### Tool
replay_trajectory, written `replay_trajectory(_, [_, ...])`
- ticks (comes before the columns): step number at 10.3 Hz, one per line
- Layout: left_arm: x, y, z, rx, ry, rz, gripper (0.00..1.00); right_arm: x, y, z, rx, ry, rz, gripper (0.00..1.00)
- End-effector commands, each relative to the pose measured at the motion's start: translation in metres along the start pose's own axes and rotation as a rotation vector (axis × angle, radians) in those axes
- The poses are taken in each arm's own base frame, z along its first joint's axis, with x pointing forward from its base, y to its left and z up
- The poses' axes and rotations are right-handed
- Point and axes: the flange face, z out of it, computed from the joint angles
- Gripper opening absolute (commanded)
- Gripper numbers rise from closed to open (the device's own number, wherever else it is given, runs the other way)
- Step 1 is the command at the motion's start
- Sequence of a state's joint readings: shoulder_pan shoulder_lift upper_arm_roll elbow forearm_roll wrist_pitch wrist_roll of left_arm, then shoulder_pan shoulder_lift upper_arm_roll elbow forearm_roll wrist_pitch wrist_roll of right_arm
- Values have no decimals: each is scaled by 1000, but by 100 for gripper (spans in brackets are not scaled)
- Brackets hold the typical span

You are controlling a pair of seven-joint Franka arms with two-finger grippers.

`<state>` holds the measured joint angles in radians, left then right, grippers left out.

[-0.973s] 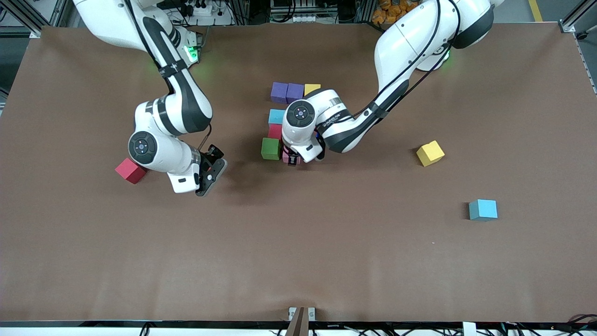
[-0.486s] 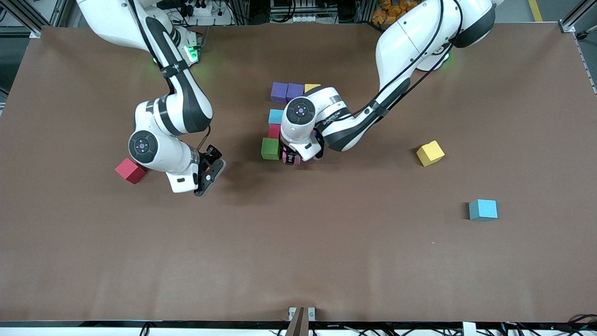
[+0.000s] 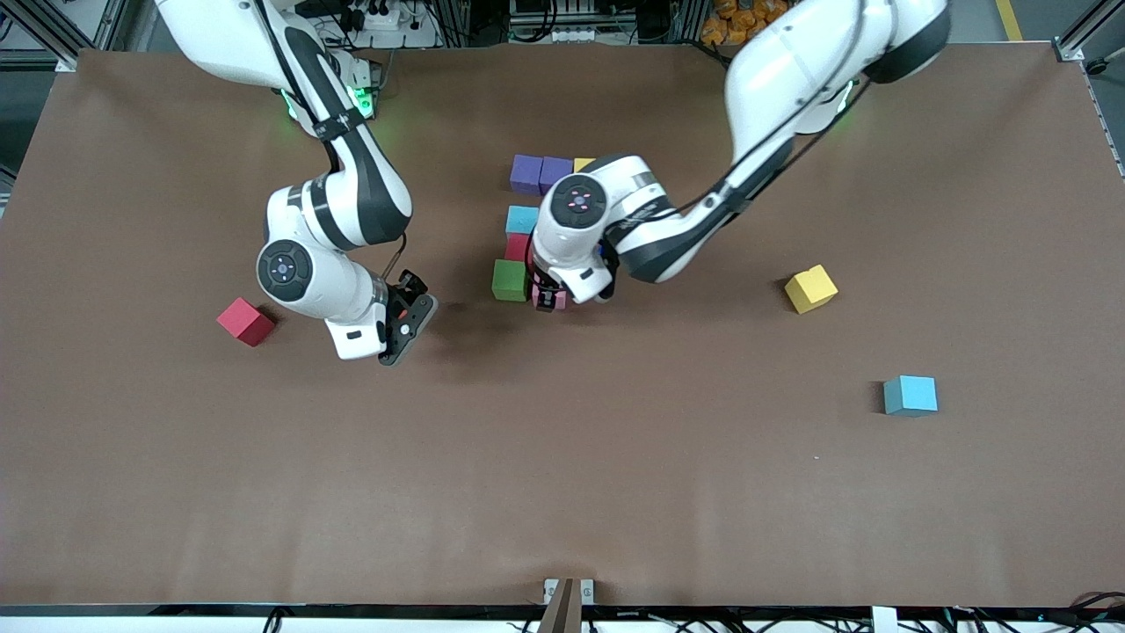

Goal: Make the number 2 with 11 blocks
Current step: 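Carry the orange block toward the group while the left gripper places pink, then lower the orange block at the group's end while the left gripper withdraws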

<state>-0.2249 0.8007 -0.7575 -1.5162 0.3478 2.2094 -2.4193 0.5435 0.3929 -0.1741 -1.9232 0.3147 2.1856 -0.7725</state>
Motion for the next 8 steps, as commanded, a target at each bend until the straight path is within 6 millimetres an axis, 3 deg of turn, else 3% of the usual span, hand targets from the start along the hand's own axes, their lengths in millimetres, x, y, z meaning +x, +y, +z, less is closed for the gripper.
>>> replay_trajectory(1, [39, 22, -59, 4, -22, 66, 75, 14, -27, -8, 1, 28, -18, 32])
replay_trajectory(3, [66, 39, -85, -1, -1, 141, 75, 41, -61, -1, -1, 72, -60, 32])
replay_trajectory(6, [97, 56, -126, -74, 47, 301, 76, 99, -119, 8, -36, 110, -190, 31])
replay_trajectory(8, [114, 61, -158, -94, 102, 477, 76, 125, -146, 25, -70, 190, -221, 29])
